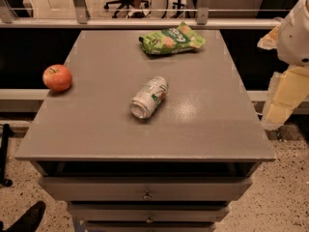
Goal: Place 7up can upright
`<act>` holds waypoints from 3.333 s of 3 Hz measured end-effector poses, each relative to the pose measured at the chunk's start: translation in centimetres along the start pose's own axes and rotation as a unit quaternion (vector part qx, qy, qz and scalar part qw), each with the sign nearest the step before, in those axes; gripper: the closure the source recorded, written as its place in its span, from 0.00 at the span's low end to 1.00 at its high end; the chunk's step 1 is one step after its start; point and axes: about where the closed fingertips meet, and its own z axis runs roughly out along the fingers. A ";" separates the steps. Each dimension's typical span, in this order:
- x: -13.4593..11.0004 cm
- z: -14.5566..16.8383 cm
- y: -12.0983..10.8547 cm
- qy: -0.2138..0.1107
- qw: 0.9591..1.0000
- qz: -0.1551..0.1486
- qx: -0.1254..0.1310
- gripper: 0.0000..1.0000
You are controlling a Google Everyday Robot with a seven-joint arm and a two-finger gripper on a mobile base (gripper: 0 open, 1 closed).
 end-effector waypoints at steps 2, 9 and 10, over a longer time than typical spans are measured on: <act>-2.8 3.8 -3.6 -0.017 0.999 0.037 0.004 0.00; -19.8 9.9 -12.2 0.006 0.925 0.379 0.003 0.00; -22.3 10.3 -11.4 0.008 0.900 0.437 0.006 0.00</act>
Offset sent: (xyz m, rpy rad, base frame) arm 0.0858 0.0379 -0.0426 0.0873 -0.0037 -0.1105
